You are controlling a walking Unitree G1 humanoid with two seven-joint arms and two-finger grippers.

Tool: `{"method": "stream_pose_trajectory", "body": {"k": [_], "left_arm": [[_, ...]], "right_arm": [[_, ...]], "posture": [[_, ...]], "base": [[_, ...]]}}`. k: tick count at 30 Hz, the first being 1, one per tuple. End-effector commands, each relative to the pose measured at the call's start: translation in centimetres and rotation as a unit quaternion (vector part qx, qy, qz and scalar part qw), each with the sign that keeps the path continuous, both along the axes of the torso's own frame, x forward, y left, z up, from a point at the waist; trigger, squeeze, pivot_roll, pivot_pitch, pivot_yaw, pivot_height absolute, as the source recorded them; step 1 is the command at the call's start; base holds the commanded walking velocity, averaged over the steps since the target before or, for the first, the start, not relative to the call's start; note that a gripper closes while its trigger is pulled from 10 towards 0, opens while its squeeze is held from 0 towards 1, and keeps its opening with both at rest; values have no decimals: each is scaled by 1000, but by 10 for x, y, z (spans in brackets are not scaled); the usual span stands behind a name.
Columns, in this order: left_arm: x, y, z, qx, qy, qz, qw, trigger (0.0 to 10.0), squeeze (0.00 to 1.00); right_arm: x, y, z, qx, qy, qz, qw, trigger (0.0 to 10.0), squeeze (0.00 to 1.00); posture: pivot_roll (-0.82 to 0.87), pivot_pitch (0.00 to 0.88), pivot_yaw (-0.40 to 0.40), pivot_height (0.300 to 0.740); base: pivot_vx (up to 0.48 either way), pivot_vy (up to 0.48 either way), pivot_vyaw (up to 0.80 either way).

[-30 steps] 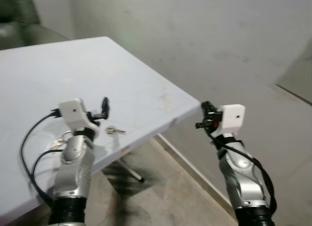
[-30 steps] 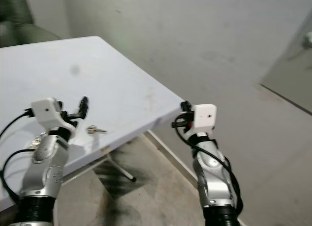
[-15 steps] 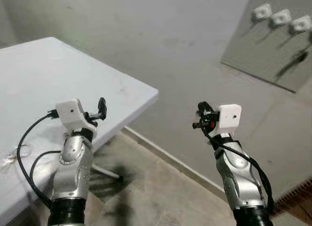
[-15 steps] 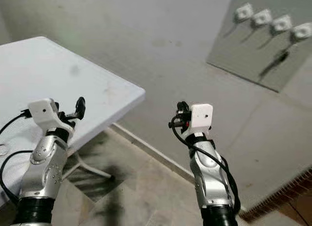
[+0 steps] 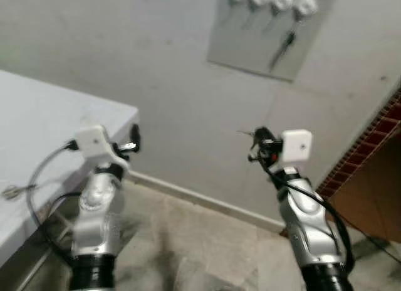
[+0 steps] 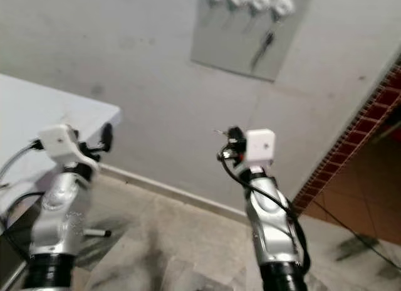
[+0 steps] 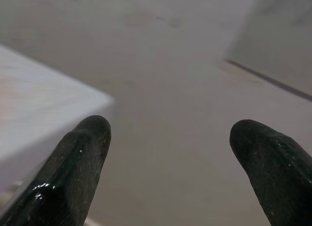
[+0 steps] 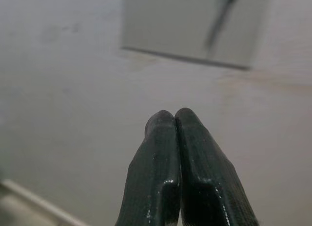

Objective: Hang keys on a hook

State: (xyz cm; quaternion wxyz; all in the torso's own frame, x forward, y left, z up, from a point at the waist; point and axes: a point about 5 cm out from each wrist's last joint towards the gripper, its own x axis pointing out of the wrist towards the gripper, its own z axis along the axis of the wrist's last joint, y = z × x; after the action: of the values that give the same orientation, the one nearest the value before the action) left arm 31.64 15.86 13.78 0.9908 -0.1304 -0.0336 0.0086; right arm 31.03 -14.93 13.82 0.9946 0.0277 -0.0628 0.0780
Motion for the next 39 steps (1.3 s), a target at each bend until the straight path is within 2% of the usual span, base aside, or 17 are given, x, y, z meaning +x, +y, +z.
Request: {"method": "stream_pose_trajectory", "body": {"k": [1, 9, 21, 29, 32, 39], "left_arm": [[-1, 4, 3, 11, -2, 9, 1000, 10000, 0], [-2, -2, 2, 8, 0, -1, 1000, 10000, 0], [-5, -5, -3, 7, 15, -3, 1000, 10000, 0], [-5, -3, -8, 24, 33, -16, 999, 10000, 0], [-6, -1, -8, 43, 31, -10, 999, 10000, 0], [-6, -1, -12, 19, 44, -12, 999, 10000, 0]], "right_arm": [[1, 4, 6, 4, -9, 2, 1000, 10000, 0], [1, 4, 6, 8, -8, -3, 1000, 10000, 0], [1, -6, -3, 0, 32, -50, 998, 10000, 0], [-1, -4, -4, 1, 39, -43, 998, 10000, 0], [-2, -3, -3, -10, 32, -42, 999, 10000, 0], [-2, -1, -5, -1, 39, -39, 999, 10000, 0]], "posture": [[59, 0, -93, 702], [59, 0, -95, 702], [55, 0, -88, 702], [47, 0, -82, 702], [48, 0, -83, 702], [54, 0, -82, 702]], "base": [[0, 0, -706], [0, 0, -699], [0, 0, 0], [0, 0, 0], [0, -480, 0], [0, -411, 0]]}}
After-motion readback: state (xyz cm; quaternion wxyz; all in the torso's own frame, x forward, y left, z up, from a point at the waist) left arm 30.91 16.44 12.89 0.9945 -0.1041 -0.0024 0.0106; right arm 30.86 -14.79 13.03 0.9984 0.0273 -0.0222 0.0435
